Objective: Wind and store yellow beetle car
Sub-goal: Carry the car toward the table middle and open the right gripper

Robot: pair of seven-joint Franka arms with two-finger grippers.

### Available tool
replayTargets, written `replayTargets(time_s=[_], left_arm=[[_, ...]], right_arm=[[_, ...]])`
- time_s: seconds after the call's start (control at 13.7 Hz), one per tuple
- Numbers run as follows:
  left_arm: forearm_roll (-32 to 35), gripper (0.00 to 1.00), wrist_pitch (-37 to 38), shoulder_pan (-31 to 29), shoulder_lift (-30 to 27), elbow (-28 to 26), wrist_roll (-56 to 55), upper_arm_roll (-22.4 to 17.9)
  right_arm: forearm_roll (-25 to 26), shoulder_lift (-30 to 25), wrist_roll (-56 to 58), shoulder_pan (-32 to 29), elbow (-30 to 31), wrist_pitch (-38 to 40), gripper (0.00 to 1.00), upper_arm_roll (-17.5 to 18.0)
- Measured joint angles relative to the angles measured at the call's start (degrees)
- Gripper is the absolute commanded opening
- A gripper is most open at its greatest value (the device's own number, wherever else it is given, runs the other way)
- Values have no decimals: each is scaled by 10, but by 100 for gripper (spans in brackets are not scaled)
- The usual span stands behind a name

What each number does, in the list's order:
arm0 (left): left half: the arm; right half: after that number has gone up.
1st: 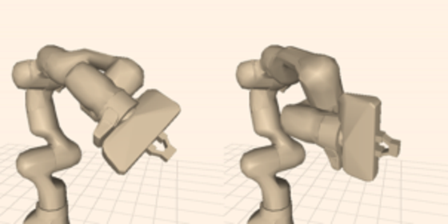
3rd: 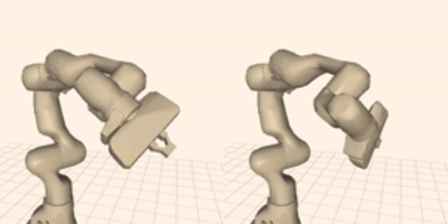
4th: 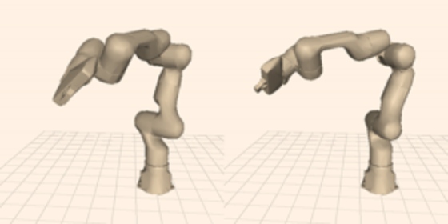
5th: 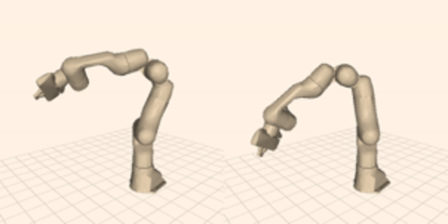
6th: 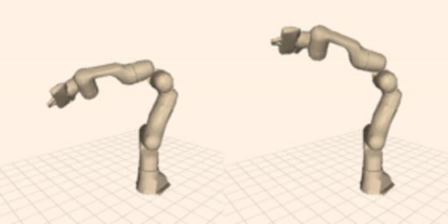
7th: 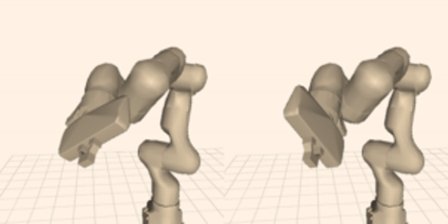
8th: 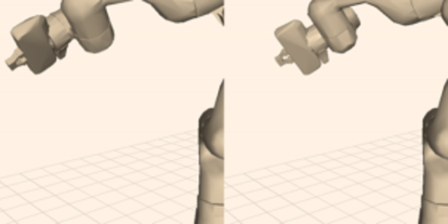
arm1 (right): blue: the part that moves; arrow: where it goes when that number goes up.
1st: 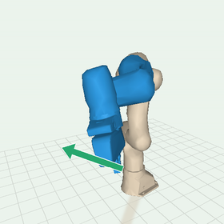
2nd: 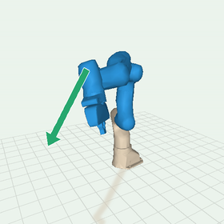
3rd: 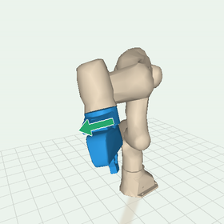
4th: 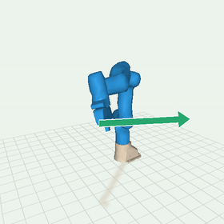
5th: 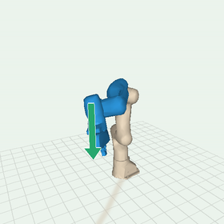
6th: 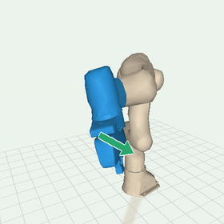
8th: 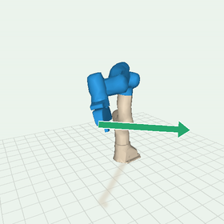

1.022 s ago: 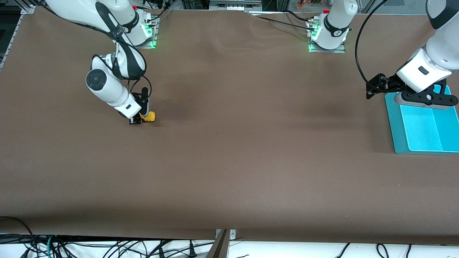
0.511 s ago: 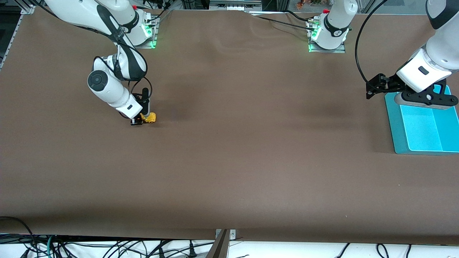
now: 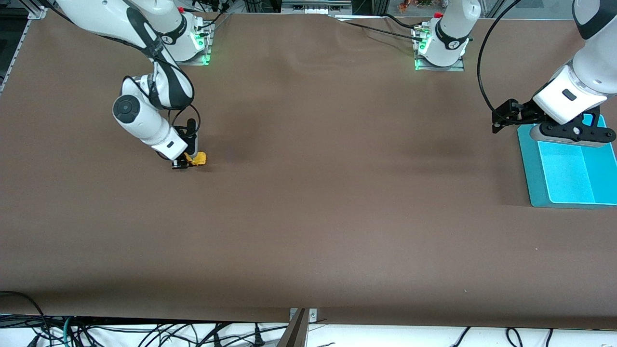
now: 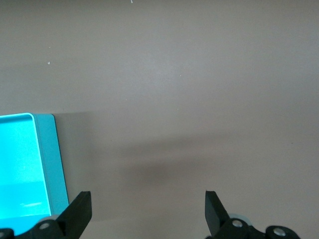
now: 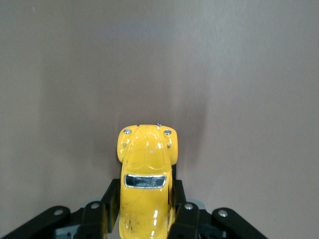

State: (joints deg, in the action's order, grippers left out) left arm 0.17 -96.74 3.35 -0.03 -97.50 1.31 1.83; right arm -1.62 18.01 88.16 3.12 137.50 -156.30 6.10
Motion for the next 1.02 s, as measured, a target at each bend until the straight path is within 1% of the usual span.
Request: replayTargets(time_s=[0.29, 0.66, 0.8, 0.95, 1.02], left_arm=[[0, 100, 0, 0, 0, 0, 0, 0], [0, 100, 0, 0, 0, 0, 0, 0], [0, 100, 0, 0, 0, 0, 0, 0], [0, 100, 0, 0, 0, 0, 0, 0], [0, 100, 0, 0, 0, 0, 0, 0]], right_arm=[[0, 0, 39, -55, 0, 0, 17, -1], [0, 1, 138, -159, 0, -7, 18, -3], [-1, 2, 172, -186, -2, -10, 19, -3], [-1, 3, 181, -192, -2, -10, 25, -2], [-1, 3, 181, -192, -2, -10, 35, -2]])
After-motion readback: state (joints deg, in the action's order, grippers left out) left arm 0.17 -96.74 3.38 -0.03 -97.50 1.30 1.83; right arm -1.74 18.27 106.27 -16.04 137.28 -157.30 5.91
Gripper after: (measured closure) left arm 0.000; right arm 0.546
